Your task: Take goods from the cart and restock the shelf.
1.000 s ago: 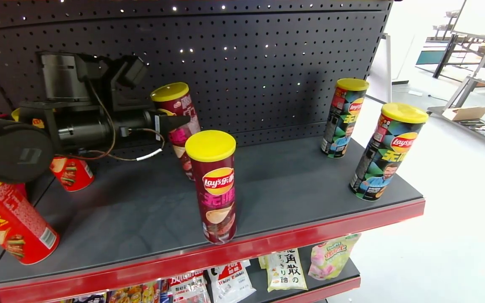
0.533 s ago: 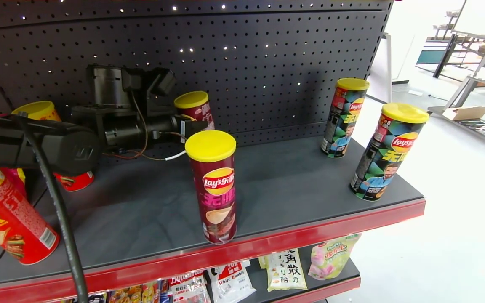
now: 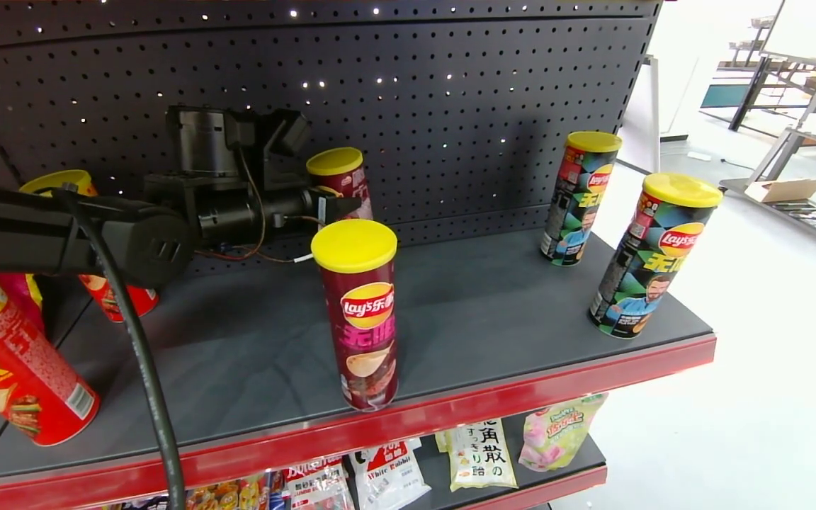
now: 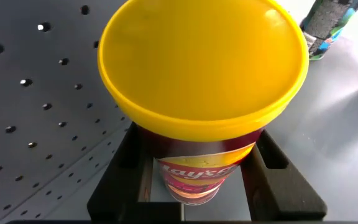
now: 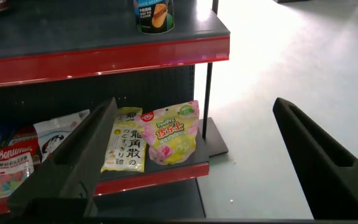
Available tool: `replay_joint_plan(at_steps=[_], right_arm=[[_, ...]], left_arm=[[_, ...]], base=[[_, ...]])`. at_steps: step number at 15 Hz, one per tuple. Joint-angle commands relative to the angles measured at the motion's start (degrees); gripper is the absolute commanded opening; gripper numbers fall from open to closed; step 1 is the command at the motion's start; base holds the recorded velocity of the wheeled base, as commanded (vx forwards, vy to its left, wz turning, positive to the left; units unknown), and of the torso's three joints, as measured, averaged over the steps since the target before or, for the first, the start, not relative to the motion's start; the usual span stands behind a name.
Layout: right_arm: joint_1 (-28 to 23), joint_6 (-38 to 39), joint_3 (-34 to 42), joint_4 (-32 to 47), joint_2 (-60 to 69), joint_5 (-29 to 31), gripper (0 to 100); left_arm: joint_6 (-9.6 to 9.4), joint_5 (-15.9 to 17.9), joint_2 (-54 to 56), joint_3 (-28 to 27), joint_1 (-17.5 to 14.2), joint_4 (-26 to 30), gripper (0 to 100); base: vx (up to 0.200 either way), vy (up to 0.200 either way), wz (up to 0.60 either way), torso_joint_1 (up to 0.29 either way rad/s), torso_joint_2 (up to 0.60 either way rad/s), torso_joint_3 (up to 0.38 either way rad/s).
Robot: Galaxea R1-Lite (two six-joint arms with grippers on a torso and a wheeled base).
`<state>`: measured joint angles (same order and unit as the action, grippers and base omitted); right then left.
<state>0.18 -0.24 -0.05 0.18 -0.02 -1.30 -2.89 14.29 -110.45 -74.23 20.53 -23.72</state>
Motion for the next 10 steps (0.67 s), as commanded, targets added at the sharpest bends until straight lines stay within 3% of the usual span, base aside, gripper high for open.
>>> replay_joint_plan(at_steps=[1,3,5,10], right_arm=[[0.0,0.0,0.0,0.0,0.0,0.0,100],[0.0,0.0,0.0,0.0,0.0,0.0,100],[0.0,0.0,0.0,0.0,0.0,0.0,100],[0.0,0.0,0.0,0.0,0.0,0.0,100]], left_arm=[[-0.98,0.0,0.1,0.0,0.0,0.0,0],[-2.65,0.0,0.1,-0.1,0.1,0.0,0],[-3.18,-0.1,0.1,-0.1,0.7,0.0,0],[-3.18,-0.2,0.1,-0.1,0.9,0.0,0]], base=[[0.000,0.000,0.00,0.000,0.00,0.000],[0.000,0.000,0.00,0.000,0.00,0.000],[0.000,0.000,0.00,0.000,0.00,0.000],[0.000,0.000,0.00,0.000,0.00,0.000]])
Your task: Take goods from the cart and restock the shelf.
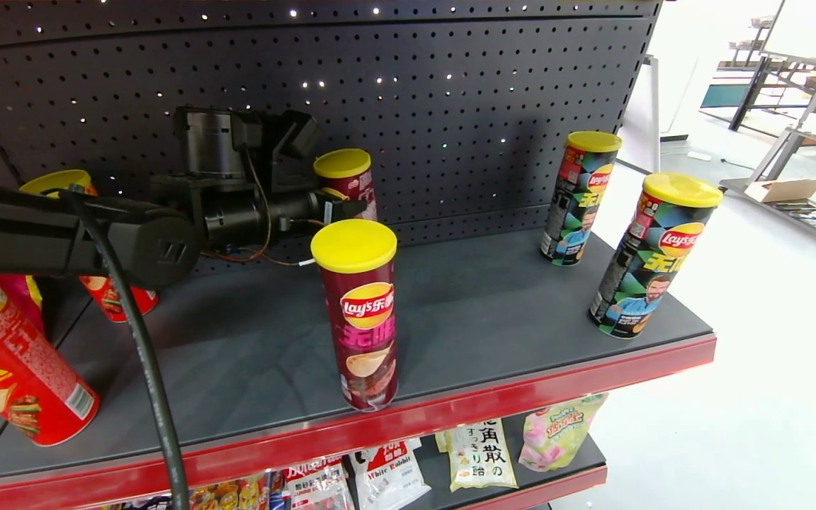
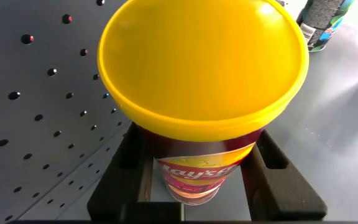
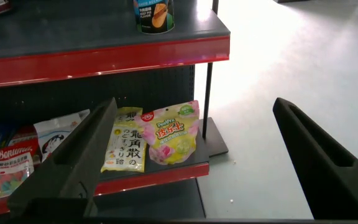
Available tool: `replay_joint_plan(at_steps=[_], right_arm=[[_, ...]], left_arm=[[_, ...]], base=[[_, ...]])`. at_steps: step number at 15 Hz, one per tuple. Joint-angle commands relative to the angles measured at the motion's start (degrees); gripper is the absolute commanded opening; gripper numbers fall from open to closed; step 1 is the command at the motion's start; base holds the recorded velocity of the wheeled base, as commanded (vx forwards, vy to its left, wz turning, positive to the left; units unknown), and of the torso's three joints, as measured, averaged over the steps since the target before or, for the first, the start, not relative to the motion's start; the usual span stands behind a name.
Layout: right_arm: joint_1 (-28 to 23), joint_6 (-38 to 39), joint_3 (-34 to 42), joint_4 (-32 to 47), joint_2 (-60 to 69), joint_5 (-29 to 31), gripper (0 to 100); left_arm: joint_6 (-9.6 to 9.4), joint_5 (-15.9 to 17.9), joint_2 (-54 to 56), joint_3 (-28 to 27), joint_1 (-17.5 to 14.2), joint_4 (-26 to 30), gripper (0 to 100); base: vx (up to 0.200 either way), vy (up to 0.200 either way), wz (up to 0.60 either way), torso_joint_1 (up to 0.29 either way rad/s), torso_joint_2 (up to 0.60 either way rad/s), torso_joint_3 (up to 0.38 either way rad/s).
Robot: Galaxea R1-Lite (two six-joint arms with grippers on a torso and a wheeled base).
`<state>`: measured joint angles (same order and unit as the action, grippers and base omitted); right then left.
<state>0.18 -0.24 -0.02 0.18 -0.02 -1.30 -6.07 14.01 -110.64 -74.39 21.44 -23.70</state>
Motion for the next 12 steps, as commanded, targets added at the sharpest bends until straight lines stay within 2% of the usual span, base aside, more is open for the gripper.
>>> replay_joint_plan(at_steps=[1,7,8,9,10,12], right_arm=[[0.0,0.0,-0.1,0.0,0.0,0.0,100],[0.0,0.0,0.0,0.0,0.0,0.0,100],[0.0,0.0,-0.1,0.0,0.0,0.0,100],[0.0,0.0,-0.1,0.0,0.0,0.0,100],[0.0,0.0,-0.1,0.0,0.0,0.0,100],[0.0,0.0,0.0,0.0,0.0,0.0,100]], left_arm=[[0.01,0.0,0.3,0.1,0.0,0.0,0],[-0.35,0.0,0.3,0.3,0.0,0.0,0],[-1.49,-0.1,0.2,0.6,0.0,0.1,0],[-1.84,-0.1,0.2,0.6,0.0,0.1,0],[-1.93,-0.1,0.2,0.6,0.0,0.0,100],[-1.93,-0.1,0.2,0.6,0.0,0.2,100]], base=[[0.000,0.000,0.00,0.000,0.00,0.000],[0.000,0.000,0.00,0.000,0.00,0.000],[0.000,0.000,0.00,0.000,0.00,0.000],[0.000,0.000,0.00,0.000,0.00,0.000],[0.000,0.000,0.00,0.000,0.00,0.000],[0.000,0.000,0.00,0.000,0.00,0.000]])
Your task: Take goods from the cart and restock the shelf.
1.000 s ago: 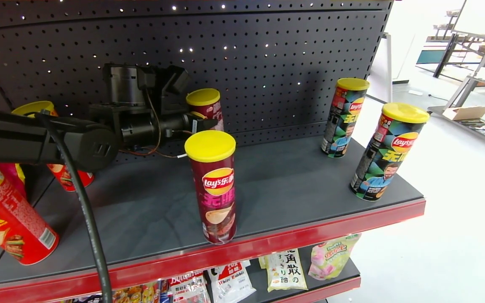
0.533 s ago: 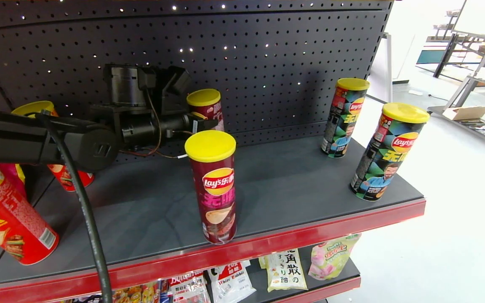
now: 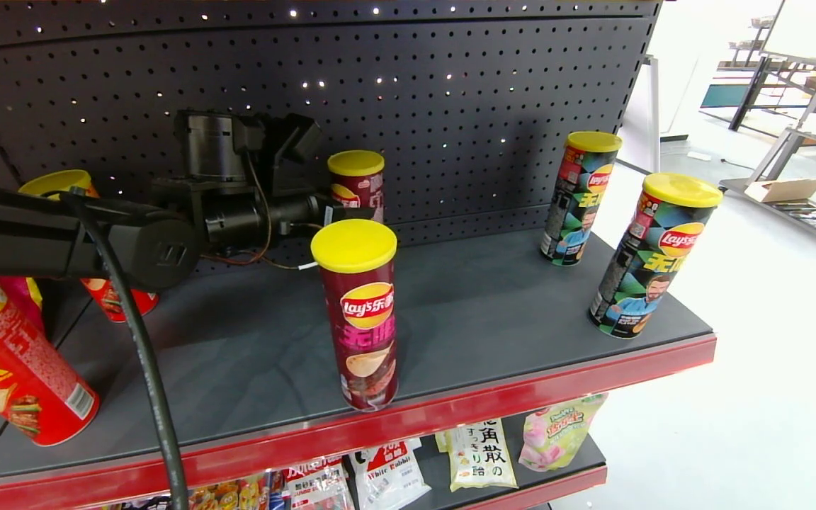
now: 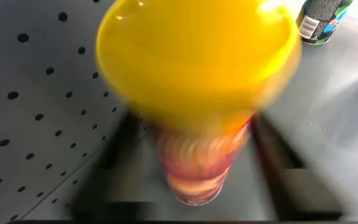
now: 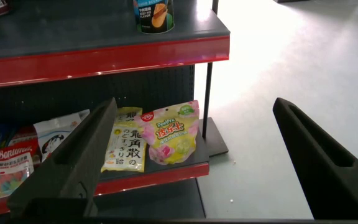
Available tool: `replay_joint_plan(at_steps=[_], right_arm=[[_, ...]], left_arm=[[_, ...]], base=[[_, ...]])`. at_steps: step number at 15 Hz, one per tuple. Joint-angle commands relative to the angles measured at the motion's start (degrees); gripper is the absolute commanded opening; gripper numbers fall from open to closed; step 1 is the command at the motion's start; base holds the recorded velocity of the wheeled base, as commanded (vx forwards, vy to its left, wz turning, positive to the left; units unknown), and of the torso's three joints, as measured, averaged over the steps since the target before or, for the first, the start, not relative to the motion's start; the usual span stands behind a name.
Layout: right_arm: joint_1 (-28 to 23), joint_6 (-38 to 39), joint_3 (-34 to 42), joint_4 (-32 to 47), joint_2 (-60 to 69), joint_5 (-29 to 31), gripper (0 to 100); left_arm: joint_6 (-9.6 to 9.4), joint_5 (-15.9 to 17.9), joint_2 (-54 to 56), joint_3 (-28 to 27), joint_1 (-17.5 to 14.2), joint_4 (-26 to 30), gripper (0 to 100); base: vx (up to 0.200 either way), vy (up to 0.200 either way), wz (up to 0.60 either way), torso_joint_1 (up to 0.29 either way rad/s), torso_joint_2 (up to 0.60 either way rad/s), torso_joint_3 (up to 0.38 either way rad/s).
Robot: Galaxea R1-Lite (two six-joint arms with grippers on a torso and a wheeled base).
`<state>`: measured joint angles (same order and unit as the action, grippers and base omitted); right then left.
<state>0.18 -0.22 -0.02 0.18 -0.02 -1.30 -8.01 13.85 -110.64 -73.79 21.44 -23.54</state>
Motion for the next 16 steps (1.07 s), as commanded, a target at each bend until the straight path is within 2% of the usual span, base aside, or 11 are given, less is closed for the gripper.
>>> replay_joint_plan(at_steps=[1,5,8,13,14,16], right_arm=[[0.0,0.0,-0.1,0.0,0.0,0.0,100],[0.0,0.0,-0.1,0.0,0.0,0.0,100],[0.0,0.0,0.0,0.0,0.0,0.0,100],[0.0,0.0,0.0,0.0,0.0,0.0,100],[0.0,0.0,0.0,0.0,0.0,0.0,100],[0.0,0.0,0.0,0.0,0.0,0.0,100]], left_arm=[[0.01,0.0,0.3,0.1,0.0,0.1,100],[0.01,-0.1,2.9,3.4,-0.4,0.2,100],[0.01,-0.1,7.6,10.1,-1.8,0.2,100],[0.01,0.0,22.0,27.2,-5.5,0.9,100],[0.01,0.0,26.3,30.9,-5.6,1.9,100],[0.27,0.0,39.0,37.4,-5.6,8.2,100]], base=[[0.000,0.000,0.00,0.000,0.00,0.000],[0.000,0.000,0.00,0.000,0.00,0.000],[0.000,0.000,0.00,0.000,0.00,0.000],[0.000,0.000,0.00,0.000,0.00,0.000],[0.000,0.000,0.00,0.000,0.00,0.000],[0.000,0.000,0.00,0.000,0.00,0.000]])
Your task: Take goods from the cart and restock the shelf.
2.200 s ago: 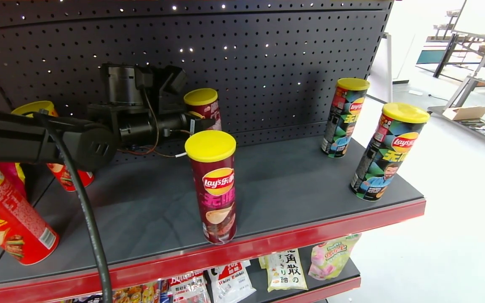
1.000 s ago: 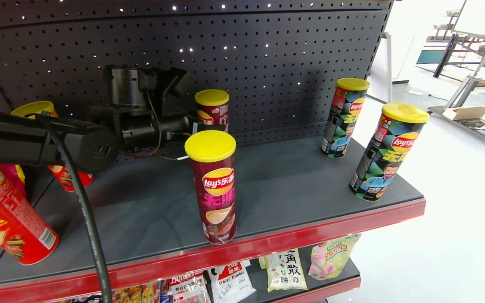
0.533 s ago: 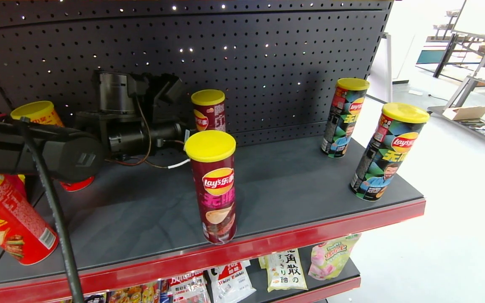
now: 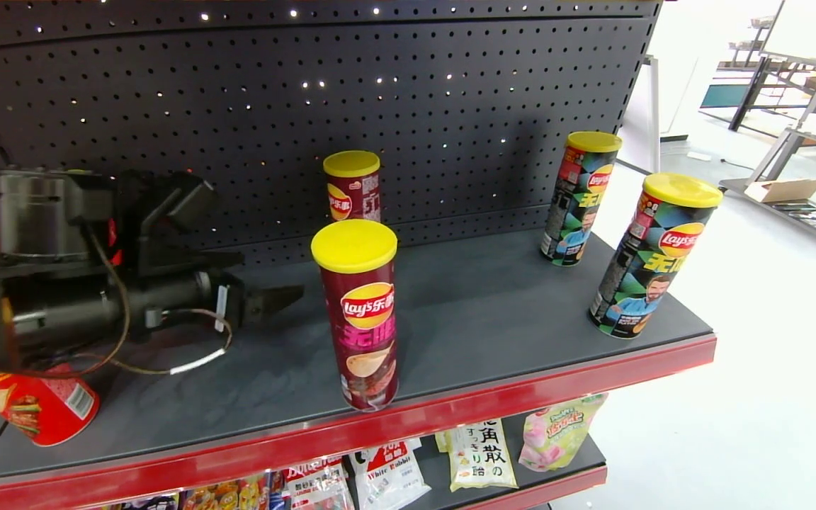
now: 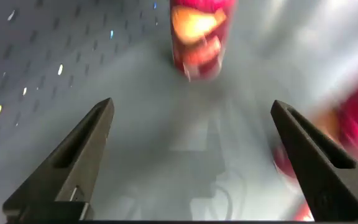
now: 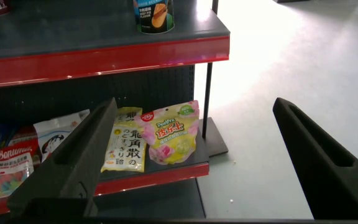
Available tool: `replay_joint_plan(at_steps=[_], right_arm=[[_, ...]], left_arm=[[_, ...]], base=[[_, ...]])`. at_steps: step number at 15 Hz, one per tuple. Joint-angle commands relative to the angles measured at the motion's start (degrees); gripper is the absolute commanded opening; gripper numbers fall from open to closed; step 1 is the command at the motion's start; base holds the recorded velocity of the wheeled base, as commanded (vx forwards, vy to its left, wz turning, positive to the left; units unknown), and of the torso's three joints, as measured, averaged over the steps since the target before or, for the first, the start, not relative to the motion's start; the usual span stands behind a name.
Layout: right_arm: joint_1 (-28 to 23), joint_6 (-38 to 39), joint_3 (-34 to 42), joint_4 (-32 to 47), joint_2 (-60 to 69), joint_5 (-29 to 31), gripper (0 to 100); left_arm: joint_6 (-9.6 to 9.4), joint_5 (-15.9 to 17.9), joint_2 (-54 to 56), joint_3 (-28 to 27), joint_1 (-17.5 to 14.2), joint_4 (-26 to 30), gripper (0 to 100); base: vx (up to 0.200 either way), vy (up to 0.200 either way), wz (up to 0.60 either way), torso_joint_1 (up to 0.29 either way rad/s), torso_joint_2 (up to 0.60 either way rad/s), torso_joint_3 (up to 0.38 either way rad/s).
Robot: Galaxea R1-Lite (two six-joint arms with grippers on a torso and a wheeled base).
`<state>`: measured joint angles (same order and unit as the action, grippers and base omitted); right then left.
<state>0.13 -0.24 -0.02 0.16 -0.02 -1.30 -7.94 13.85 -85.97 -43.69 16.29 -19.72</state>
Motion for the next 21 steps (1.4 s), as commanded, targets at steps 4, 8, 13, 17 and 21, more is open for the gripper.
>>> replay_joint_plan(at_steps=[4,8,13,17,21], right_arm=[[0.0,0.0,-0.1,0.0,0.0,0.0,100],[0.0,0.0,0.0,0.0,0.0,0.0,100],[0.0,0.0,-0.1,0.0,0.0,0.0,100],[0.0,-0.3,-0.1,0.0,0.0,-0.2,100],[0.0,-0.4,-0.1,0.0,0.0,-0.2,100]], left_arm=[[3.45,0.4,46.2,10.6,-2.8,28.8,100],[8.29,-0.7,68.6,12.2,-3.3,42.8,100],[9.69,-21.4,73.8,18.0,-3.3,39.9,100],[8.90,-23.2,79.8,21.9,-3.4,39.4,100],[8.81,-23.5,79.8,22.7,-3.4,39.3,100]], base=[[0.000,0.000,0.00,0.000,0.00,0.000],[0.000,0.000,0.00,0.000,0.00,0.000],[0.000,0.000,0.00,0.000,0.00,0.000],[0.000,0.000,0.00,0.000,0.00,0.000],[0.000,0.000,0.60,0.000,0.00,0.001]])
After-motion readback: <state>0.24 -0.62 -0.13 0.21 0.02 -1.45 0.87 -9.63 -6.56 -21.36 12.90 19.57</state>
